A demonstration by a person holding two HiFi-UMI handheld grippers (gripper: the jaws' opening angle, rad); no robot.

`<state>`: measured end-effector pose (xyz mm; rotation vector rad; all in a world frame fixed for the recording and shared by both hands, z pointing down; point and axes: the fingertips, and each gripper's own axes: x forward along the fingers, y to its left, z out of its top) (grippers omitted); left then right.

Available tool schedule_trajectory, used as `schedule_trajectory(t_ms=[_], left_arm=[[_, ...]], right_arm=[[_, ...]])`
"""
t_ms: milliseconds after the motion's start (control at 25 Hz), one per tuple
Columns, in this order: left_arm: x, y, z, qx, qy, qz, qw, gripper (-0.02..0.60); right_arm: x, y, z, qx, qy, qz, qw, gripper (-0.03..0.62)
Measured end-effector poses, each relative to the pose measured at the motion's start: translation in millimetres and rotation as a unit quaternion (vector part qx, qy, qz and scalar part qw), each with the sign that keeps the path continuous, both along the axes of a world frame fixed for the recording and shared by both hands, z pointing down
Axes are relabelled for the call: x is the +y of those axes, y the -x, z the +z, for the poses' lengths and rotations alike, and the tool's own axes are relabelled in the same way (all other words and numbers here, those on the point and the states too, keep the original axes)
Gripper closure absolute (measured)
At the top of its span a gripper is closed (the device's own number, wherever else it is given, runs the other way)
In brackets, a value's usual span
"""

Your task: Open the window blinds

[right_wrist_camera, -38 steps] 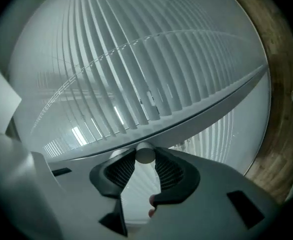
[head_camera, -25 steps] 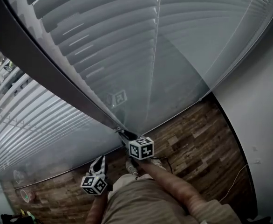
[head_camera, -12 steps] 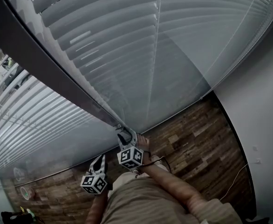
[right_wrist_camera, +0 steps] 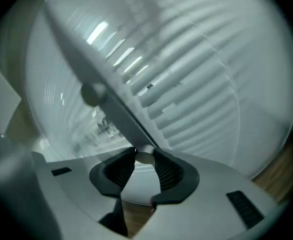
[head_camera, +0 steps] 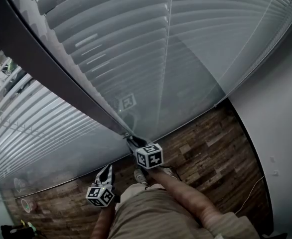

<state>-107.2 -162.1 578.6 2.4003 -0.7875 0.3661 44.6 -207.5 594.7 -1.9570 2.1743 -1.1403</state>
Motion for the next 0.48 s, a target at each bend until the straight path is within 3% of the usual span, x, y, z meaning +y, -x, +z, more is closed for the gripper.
schedule_trajectory(t_ms=[40,80,120,160,200,240,280,320,400,480], left_arm=[[-0.7,0.3,0.8,0.000,0.000,0.000,1.0000,0.569],[-1.0,-0.1,1.3,0.000,0.000,0.000,1.0000,0.569],[-0.6,-1.0,1.3,0.000,-0.001,0.001,1.0000,0.569],[0.1,-2.4,0.5,0.001,-0.001,0.001,1.0000,0.569],[0.5,-3.7,-0.6,0.001,-0.002,0.001,1.0000,0.569],[0.3,-4.8,-1.7,0.001,-0.003,0.002,1.0000,0.569],[-0.4,-5.3,-2.6,0.001,-0.004,0.002,1.0000,0.569],[-0.8,-5.2,-3.1,0.001,-0.005,0.001,1.0000,0.569],[0.2,-4.3,-3.5,0.000,-0.004,-0.002,1.0000,0.569],[0.7,-3.5,-4.5,0.000,-0.005,-0.006,1.0000,0.569]], right_arm=[[-1.8,4.2,-2.7,0.150,0.016,-0.033,0.988,0.465],[-3.0,7.7,-3.1,0.287,0.029,-0.060,0.956,0.464],[-3.2,9.8,-1.3,0.383,0.035,-0.076,0.920,0.464],[-2.6,10.7,1.4,0.438,0.033,-0.083,0.895,0.464],[-2.0,10.9,3.5,0.464,0.028,-0.088,0.881,0.464],[-1.9,10.7,4.3,0.473,0.024,-0.092,0.876,0.464],[-2.1,10.6,3.9,0.470,0.021,-0.097,0.877,0.464],[-1.8,11.0,2.8,0.454,0.016,-0.100,0.885,0.462],[2.8,12.5,0.6,0.368,-0.006,-0.094,0.925,0.462],[9.0,10.1,-1.0,0.221,-0.025,-0.063,0.973,0.403]])
